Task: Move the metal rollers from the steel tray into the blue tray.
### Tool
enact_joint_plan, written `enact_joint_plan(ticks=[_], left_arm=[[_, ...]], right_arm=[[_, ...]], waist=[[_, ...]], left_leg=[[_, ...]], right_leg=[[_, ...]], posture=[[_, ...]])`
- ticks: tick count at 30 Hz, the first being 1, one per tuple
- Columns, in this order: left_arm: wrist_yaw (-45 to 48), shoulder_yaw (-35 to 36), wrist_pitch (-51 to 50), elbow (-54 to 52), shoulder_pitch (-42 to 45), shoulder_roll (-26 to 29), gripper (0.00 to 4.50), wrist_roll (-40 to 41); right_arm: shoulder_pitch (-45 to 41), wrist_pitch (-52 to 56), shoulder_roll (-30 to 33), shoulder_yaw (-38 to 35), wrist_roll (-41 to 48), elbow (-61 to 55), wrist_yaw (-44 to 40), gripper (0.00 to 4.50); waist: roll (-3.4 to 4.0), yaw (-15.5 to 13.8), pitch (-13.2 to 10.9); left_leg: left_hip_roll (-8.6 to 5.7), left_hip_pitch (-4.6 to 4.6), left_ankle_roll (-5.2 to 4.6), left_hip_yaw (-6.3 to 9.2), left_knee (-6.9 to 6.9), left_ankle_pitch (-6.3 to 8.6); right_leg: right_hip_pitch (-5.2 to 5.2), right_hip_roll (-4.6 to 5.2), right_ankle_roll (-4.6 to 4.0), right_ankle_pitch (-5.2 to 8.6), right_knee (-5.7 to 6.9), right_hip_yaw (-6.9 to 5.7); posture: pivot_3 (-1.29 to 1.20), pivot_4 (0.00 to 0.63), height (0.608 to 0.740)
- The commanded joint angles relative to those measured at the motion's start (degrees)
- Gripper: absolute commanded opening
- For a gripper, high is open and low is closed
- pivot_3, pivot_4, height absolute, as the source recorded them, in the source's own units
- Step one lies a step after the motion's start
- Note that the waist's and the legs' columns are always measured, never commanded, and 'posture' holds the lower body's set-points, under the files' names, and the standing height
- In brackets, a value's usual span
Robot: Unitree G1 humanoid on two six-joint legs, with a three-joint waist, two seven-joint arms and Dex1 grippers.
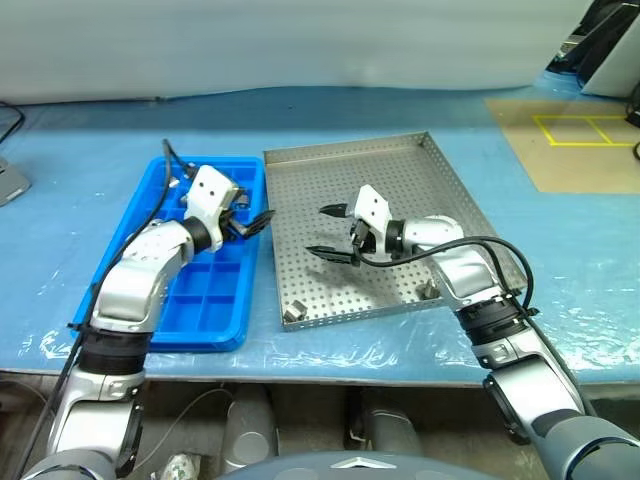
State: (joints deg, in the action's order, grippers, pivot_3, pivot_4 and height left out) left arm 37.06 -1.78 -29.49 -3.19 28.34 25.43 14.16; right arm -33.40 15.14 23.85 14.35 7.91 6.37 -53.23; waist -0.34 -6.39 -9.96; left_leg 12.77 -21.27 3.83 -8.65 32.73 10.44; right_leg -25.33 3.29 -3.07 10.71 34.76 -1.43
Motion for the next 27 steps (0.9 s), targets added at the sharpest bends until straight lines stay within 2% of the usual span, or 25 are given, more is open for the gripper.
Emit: enact_joint_plan(ticks=[1, 8, 13, 22, 27], left_arm=[[3.66, -3.28, 4.49, 6.56, 4.6, -1.54, 3.98, -1.11], [9.72, -7.71, 12.18, 21.67, 12.12, -5.78, 3.98, -3.71], [11.03, -9.54, 19.01, 33.83, 18.23, -10.19, 3.98, -6.83], [11.47, -10.73, 25.53, 49.45, 24.39, -14.35, 3.98, -11.79], [11.71, -11.09, 27.31, 53.84, 25.11, -15.18, 3.98, -14.02]], right_arm=[[2.5, 2.83, 1.98, -3.26, 0.4, -7.35, 2.81, 4.32], [12.34, 10.51, 6.35, -9.06, 1.06, -21.07, 8.87, 4.32], [18.07, 14.24, 6.88, -12.12, 1.13, -27.61, 12.99, 4.32], [24.31, 13.75, 7.3, -15.24, 1.12, -30.02, 16.4, 4.32], [25.93, 11.6, 7.46, -15.52, 0.96, -28.89, 16.68, 4.32]], waist=[[0.0, 1.13, 0.0], [0.0, 4.48, 0.0], [0.0, 6.33, 0.0], [0.0, 9.02, 0.0], [0.0, 9.97, 0.01]], left_leg=[[0.0, 0.01, 0.0, 0.0, 0.0, 0.0], [-0.05, 0.02, 0.0, -0.03, -0.03, -0.01], [-0.05, 0.07, -0.05, -0.05, 0.02, 0.02], [-0.08, -0.13, -0.43, -0.09, 0.1, 0.24], [-0.08, -0.26, -0.55, -0.09, 0.11, 0.3]], right_leg=[[0.0, -0.01, 0.0, 0.0, 0.0, 0.0], [0.01, -0.06, 0.02, -0.01, -0.08, 0.11], [0.1, -0.1, 0.05, -0.02, -0.12, 0.14], [0.19, -0.12, 0.15, -0.03, -0.36, 0.18], [0.23, -0.11, 0.24, -0.11, -0.61, 0.17]], posture=[[-0.12, 0.15, 0.74], [-0.33, 0.15, 0.74], [-0.43, 0.15, 0.74], [-0.51, 0.15, 0.74], [-0.51, 0.15, 0.74]])
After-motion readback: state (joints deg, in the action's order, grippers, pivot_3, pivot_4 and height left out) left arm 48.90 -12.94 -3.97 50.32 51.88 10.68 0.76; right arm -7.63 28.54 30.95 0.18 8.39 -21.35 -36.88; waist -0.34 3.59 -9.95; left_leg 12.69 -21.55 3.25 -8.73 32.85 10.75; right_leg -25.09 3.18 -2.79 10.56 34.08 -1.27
